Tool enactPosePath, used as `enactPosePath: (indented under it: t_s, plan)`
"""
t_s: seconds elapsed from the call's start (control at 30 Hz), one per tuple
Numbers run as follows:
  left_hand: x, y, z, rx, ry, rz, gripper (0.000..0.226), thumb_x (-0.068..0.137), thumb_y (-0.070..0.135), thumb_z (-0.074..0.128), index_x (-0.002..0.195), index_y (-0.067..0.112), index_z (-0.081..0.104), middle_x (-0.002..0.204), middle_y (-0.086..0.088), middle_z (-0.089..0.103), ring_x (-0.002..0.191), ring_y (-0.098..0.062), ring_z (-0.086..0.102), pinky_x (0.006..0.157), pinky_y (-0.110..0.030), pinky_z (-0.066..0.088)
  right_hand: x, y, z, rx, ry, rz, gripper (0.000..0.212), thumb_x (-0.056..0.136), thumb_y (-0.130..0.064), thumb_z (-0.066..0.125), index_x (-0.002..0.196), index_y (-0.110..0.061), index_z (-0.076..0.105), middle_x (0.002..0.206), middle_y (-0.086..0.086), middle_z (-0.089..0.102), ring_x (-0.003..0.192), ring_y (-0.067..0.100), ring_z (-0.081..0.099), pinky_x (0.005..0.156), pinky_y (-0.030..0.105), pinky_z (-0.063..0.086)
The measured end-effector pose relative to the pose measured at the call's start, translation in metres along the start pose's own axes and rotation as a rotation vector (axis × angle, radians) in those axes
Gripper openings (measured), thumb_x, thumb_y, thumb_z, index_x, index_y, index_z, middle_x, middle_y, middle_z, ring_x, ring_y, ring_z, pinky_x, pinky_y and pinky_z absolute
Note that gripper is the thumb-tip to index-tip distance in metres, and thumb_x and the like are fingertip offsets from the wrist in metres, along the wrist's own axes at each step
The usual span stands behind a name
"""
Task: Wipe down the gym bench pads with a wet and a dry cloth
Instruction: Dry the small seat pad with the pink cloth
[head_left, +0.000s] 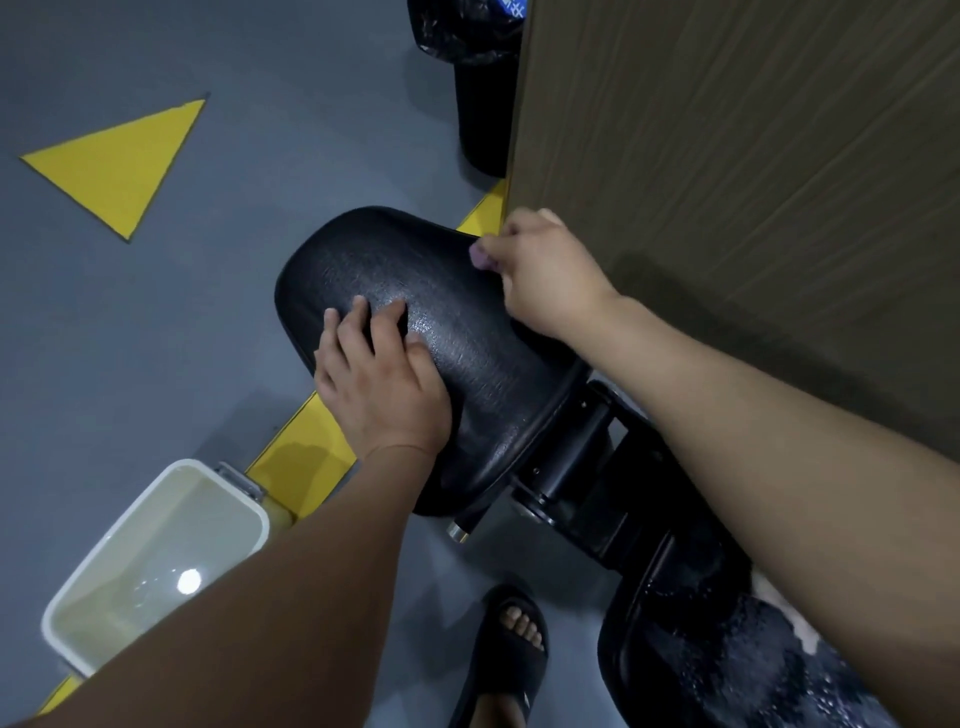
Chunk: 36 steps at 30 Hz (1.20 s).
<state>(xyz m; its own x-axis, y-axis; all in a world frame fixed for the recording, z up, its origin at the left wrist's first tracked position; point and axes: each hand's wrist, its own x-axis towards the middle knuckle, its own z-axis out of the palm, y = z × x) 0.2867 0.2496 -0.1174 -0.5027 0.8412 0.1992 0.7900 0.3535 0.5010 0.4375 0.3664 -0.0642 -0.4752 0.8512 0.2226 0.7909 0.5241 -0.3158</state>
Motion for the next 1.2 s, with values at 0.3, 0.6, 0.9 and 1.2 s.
enactPosePath:
  t_s: [0.3,0.6,0.9,1.2]
  plan:
    - [-0.001,-0.001,0.001,-0.003,0.001,0.017,0.041,0.096,0.034,0.042,0.133,0.026,0.058,0.153,-0.003,0.045,0.149,-0.029,0.028,0.117,-0.051,0.023,-0.109,-0.031,-0.029,0.15,-0.178,-0.296,0.031,0.096,-0.004,0.053,0.118,-0.014,0.073,0.099,0.008,0.059,0.086,0.026,0.051,0.074,0.04,0.05]
    - [-0.002,0.002,-0.001,0.002,-0.01,0.007,0.042,0.096,0.033,0.042,0.135,0.026,0.055,0.154,-0.003,0.043,0.149,-0.03,0.027,0.116,-0.053,0.024,-0.146,-0.052,-0.019,0.145,-0.003,-0.029,0.037,0.095,-0.01,0.044,0.118,-0.011,0.073,0.1,0.011,0.063,0.082,0.031,0.053,0.069,0.041,0.051]
    - [-0.005,0.003,-0.002,0.005,-0.001,0.002,0.041,0.097,0.033,0.04,0.134,0.026,0.055,0.154,-0.003,0.043,0.15,-0.029,0.027,0.117,-0.052,0.023,-0.148,-0.035,-0.02,0.151,0.03,0.114,0.026,0.097,-0.005,0.058,0.119,-0.007,0.072,0.087,0.011,0.058,0.075,0.029,0.06,0.068,0.037,0.054]
    - [-0.004,0.003,-0.001,0.003,0.01,-0.006,0.043,0.096,0.034,0.039,0.134,0.028,0.057,0.154,-0.002,0.043,0.15,-0.027,0.027,0.117,-0.051,0.024,-0.176,-0.074,-0.014,0.222,0.045,0.119,0.026,0.094,-0.012,0.058,0.116,-0.004,0.069,0.107,0.01,0.053,0.085,0.022,0.055,0.072,0.03,0.05]
